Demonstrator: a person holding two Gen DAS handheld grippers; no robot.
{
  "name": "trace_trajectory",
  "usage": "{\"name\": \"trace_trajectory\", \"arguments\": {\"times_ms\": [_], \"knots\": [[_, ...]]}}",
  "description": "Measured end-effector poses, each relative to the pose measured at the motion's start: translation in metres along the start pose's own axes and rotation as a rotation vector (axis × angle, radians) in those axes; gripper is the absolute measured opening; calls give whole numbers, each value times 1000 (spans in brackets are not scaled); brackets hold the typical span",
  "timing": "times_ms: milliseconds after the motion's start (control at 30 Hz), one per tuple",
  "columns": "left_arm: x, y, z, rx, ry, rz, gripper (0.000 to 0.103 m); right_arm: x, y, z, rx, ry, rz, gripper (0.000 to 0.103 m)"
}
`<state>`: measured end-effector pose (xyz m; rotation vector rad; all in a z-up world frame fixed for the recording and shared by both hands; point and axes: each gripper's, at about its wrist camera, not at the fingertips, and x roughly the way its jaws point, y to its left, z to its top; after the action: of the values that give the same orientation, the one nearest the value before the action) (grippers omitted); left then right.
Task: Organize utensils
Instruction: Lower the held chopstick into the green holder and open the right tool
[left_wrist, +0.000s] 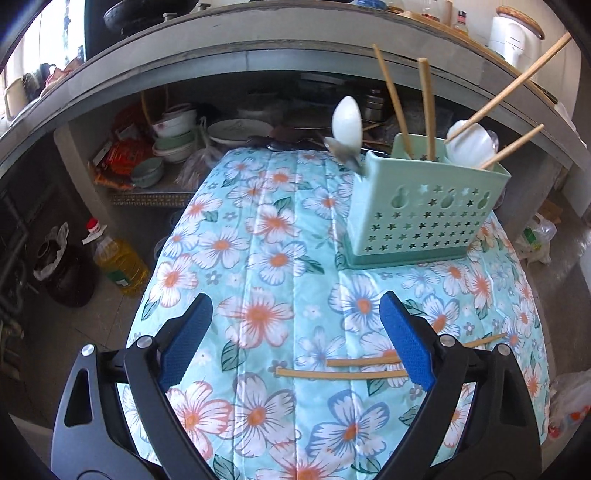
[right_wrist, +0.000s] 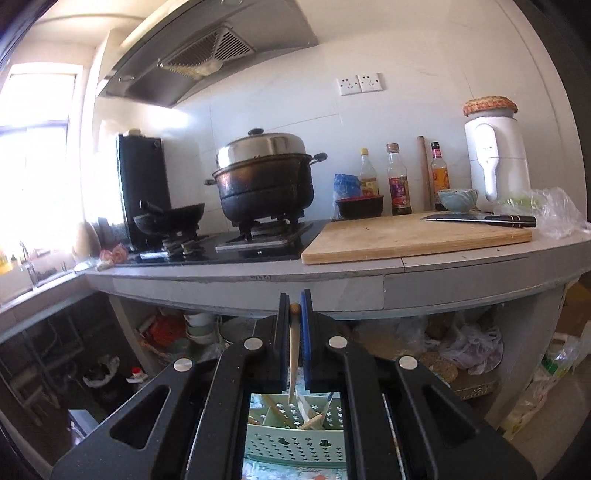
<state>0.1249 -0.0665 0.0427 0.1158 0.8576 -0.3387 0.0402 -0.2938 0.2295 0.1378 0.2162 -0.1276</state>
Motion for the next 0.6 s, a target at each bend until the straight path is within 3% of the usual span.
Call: {"name": "trace_trajectory", "arguments": {"times_ms": [433, 600], "knots": [[-4, 17, 0, -44, -15, 45, 88, 44, 75, -68, -433, 60, -87, 7], [-5, 19, 0, -47, -22, 52, 88, 33, 71, -68, -401, 67, -58, 28]]}}
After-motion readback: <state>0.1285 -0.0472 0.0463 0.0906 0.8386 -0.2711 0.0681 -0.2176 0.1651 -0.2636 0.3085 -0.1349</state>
